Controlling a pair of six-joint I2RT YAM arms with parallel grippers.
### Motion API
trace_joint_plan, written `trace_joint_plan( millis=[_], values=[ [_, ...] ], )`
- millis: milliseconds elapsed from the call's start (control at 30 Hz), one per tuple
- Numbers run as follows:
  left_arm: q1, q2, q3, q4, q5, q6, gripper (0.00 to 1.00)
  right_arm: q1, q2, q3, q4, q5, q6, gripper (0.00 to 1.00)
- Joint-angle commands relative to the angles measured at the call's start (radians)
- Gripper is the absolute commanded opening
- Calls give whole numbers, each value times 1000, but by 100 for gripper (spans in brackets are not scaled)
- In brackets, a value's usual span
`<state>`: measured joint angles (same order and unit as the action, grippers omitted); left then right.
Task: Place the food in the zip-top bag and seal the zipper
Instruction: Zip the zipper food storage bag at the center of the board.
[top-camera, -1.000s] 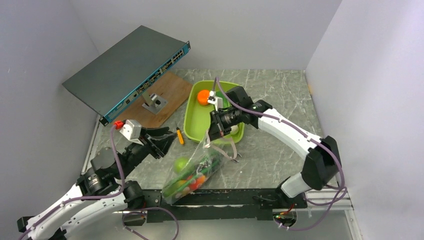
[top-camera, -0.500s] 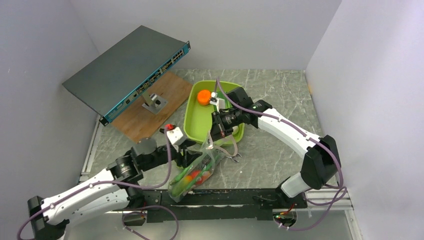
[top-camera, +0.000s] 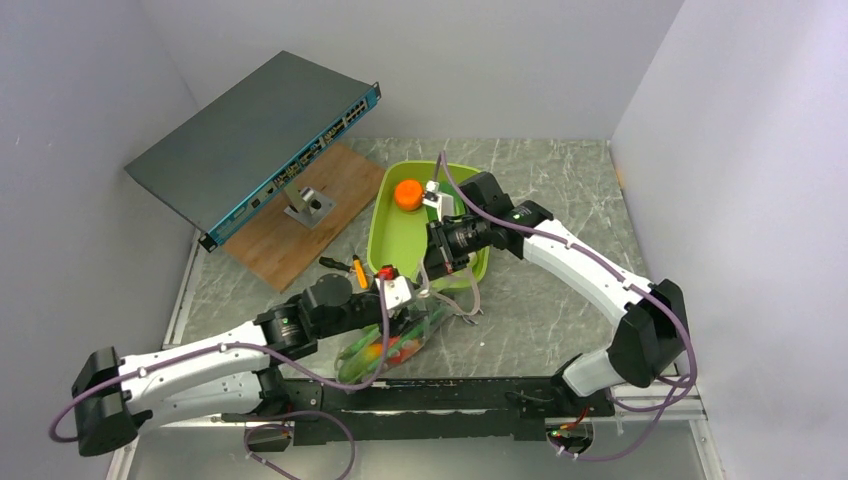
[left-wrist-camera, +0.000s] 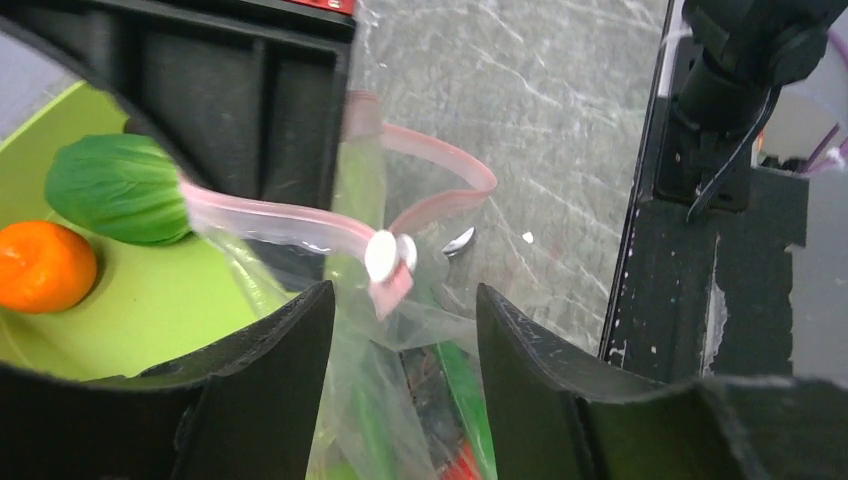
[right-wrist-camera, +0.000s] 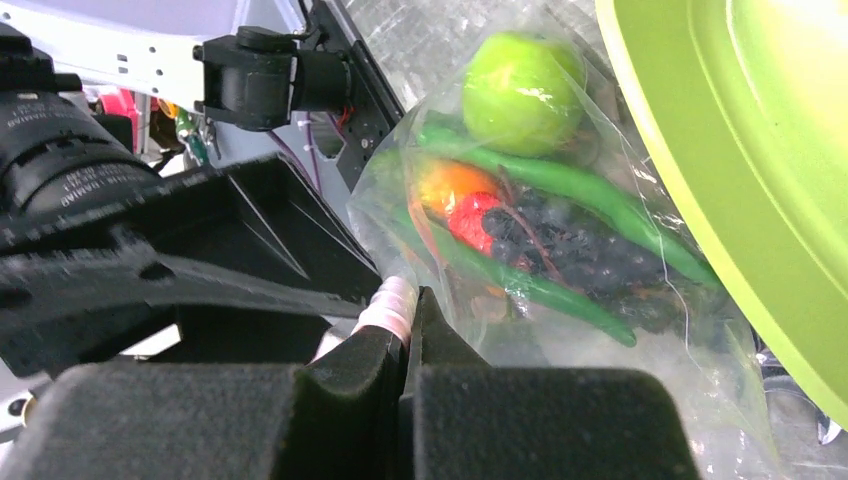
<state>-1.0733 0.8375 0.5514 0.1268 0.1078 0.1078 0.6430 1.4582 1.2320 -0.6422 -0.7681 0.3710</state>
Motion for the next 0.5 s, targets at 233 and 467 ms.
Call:
trace_joint_plan(
  millis=[233,467],
  values=[
    [-54,123,113,45,-146,66,21,1,-63,-3,16,-3,21,0],
    [-54,71,150,-25,-112,25,0,14,-109,33,-103,225,-40,12]
  ],
)
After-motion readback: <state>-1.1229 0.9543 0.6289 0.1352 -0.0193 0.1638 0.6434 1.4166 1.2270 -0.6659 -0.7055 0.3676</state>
